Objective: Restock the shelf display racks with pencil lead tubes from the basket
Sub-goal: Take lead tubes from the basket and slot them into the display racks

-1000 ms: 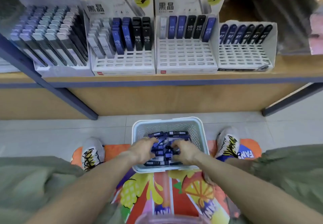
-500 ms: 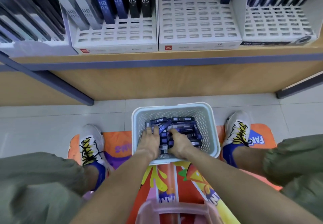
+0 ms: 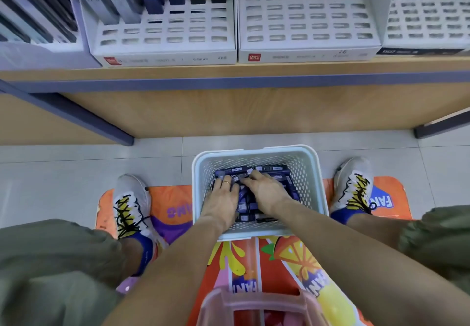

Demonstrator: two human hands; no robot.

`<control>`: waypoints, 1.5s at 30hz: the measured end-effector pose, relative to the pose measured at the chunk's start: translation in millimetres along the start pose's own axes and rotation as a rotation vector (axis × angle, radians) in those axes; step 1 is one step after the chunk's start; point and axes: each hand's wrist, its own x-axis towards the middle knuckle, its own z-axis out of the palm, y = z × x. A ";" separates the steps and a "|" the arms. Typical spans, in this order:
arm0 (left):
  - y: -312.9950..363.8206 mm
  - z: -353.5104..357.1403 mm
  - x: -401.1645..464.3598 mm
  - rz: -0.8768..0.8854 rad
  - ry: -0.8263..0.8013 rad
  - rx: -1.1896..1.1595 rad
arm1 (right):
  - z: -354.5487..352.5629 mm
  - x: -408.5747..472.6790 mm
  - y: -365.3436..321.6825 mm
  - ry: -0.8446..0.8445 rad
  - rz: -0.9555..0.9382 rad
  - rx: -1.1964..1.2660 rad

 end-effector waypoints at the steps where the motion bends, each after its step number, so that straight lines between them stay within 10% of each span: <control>1: -0.3 -0.8 0.6 -0.001 -0.007 -0.003 | -0.4 -0.3 -1.0 0.005 -0.008 -0.022; 33: 12.4 -42.0 -13.1 -0.076 0.036 -0.444 | -87.4 -57.9 53.7 0.268 0.021 0.139; 40: 51.0 -72.1 -14.4 -0.437 0.044 -1.527 | -95.1 -82.6 35.4 0.331 0.109 0.549; 45: 65.6 -144.3 -28.5 -0.315 0.160 -1.918 | -137.5 -107.3 4.9 0.503 0.015 0.747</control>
